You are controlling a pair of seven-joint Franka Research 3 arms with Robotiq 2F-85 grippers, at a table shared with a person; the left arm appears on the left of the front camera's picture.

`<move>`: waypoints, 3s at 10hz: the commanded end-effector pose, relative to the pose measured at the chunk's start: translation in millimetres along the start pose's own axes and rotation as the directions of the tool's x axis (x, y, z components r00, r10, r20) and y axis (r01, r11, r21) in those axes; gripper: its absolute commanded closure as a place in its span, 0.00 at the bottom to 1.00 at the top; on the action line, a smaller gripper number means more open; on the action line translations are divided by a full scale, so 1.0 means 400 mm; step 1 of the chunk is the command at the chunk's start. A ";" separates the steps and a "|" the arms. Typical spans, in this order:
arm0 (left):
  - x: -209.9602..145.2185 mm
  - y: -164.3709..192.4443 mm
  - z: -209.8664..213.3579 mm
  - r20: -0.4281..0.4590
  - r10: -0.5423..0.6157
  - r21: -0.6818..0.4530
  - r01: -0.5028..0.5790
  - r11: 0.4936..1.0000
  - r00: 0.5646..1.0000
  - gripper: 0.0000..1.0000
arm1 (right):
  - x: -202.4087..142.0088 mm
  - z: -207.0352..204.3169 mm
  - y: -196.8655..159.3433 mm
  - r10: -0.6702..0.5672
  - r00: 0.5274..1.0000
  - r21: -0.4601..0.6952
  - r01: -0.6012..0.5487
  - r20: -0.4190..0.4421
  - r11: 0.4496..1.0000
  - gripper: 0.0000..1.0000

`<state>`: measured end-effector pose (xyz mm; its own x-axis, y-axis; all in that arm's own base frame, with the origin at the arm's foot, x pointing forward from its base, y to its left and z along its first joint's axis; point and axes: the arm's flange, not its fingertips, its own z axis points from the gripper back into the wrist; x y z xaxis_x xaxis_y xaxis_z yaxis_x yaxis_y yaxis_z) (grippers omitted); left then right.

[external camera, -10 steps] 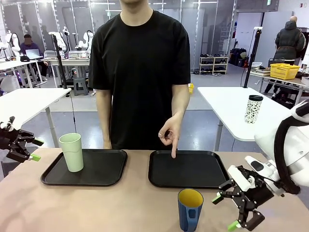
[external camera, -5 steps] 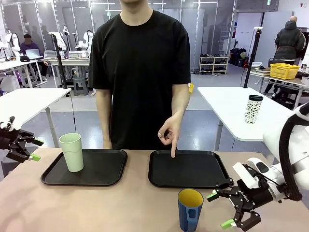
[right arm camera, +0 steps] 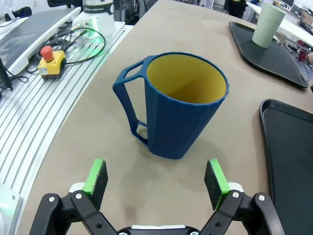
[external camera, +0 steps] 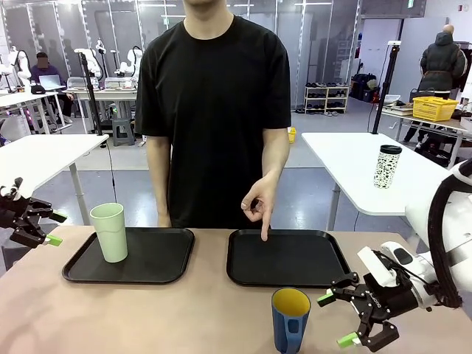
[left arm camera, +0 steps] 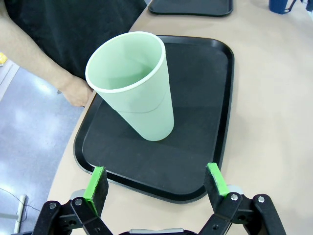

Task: Sort and store the cups by type.
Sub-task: Pick up the Handle plastic cup and place it into the empty Flat Tray.

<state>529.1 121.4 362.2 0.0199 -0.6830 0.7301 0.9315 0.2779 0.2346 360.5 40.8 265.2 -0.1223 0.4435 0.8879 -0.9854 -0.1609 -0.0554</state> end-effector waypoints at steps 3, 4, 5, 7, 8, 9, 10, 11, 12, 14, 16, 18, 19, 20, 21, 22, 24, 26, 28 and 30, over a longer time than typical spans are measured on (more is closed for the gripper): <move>-0.005 0.011 0.001 0.020 -0.021 -0.005 0.021 1.000 1.000 0.00 | 0.000 -0.001 0.000 0.001 1.000 0.001 -0.001 0.000 1.000 0.00; -0.005 0.011 0.001 0.020 -0.021 -0.005 0.021 1.000 1.000 0.00 | 0.006 -0.014 -0.012 -0.060 0.998 -0.027 0.061 0.015 0.998 0.00; -0.005 0.011 0.001 0.020 -0.021 -0.005 0.021 1.000 1.000 0.00 | 0.004 -0.023 -0.021 -0.074 0.996 -0.054 0.076 0.044 0.996 0.00; -0.005 0.011 0.001 0.020 -0.021 -0.005 0.021 1.000 1.000 0.00 | -0.006 -0.043 -0.030 -0.097 0.993 -0.046 0.100 0.064 0.994 0.00; -0.005 0.011 0.001 0.020 -0.021 -0.005 0.021 1.000 1.000 0.00 | -0.007 -0.055 -0.037 -0.099 0.993 -0.036 0.101 0.062 0.994 0.00; -0.005 0.011 0.001 0.020 -0.021 -0.005 0.021 1.000 1.000 0.00 | -0.005 -0.065 -0.041 -0.097 0.993 -0.024 0.098 0.061 0.995 0.00; -0.005 0.011 0.001 0.020 -0.021 -0.005 0.021 1.000 1.000 0.00 | -0.005 -0.074 -0.047 -0.100 0.993 -0.018 0.102 0.067 0.995 0.00; -0.005 0.011 0.001 0.020 -0.021 -0.005 0.021 1.000 1.000 0.00 | -0.006 -0.082 -0.051 -0.094 0.992 -0.011 0.095 0.080 0.995 0.00; -0.005 0.011 0.001 0.020 -0.021 -0.005 0.021 1.000 1.000 0.00 | -0.011 -0.094 -0.057 -0.098 0.991 -0.004 0.099 0.094 0.995 0.00; -0.005 0.011 0.001 0.020 -0.021 -0.005 0.021 1.000 1.000 0.00 | -0.014 -0.118 -0.071 -0.101 0.988 0.011 0.100 0.118 0.995 0.00; -0.005 0.011 0.001 0.020 -0.021 -0.005 0.021 1.000 1.000 0.00 | -0.013 -0.133 -0.074 -0.098 0.986 0.019 0.097 0.137 0.995 0.00; -0.005 0.011 0.001 0.020 -0.021 -0.005 0.021 1.000 1.000 0.00 | -0.018 -0.149 -0.080 -0.094 0.983 0.035 0.090 0.156 0.995 0.00; -0.005 0.011 0.001 0.020 -0.021 -0.005 0.021 1.000 1.000 0.00 | -0.019 -0.155 -0.081 -0.097 0.983 0.039 0.092 0.154 0.995 0.00; -0.005 0.011 0.001 0.020 -0.021 -0.005 0.021 1.000 1.000 0.00 | -0.022 -0.167 -0.086 -0.098 0.980 0.050 0.091 0.172 0.995 0.00; -0.005 0.011 0.001 0.020 -0.021 -0.005 0.021 1.000 1.000 0.00 | -0.026 -0.175 -0.087 -0.095 0.978 0.056 0.086 0.185 0.995 0.00; -0.005 0.011 0.001 0.020 -0.021 -0.005 0.021 1.000 1.000 0.00 | -0.031 -0.180 -0.085 -0.096 0.976 0.063 0.085 0.194 0.994 0.00; -0.005 0.011 0.001 0.020 -0.021 -0.005 0.021 1.000 1.000 0.00 | -0.035 -0.197 -0.086 -0.093 0.973 0.085 0.077 0.209 0.993 0.00; -0.005 0.011 0.001 0.020 -0.021 -0.005 0.021 1.000 1.000 0.00 | -0.037 -0.215 -0.086 -0.090 0.970 0.095 0.071 0.226 0.993 0.00; -0.005 0.011 0.001 0.020 -0.021 -0.005 0.021 1.000 1.000 0.00 | -0.045 -0.229 -0.084 -0.091 0.966 0.096 0.070 0.242 0.993 0.00; -0.005 0.011 0.001 0.020 -0.021 -0.005 0.021 1.000 1.000 0.00 | -0.048 -0.241 -0.082 -0.086 0.965 0.099 0.063 0.247 0.993 0.00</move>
<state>529.1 121.5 362.2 0.0197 -0.6830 0.7301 0.9315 0.2778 0.2347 383.3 115.3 212.6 0.0380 0.2554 0.9661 -0.9715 -0.2171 0.0955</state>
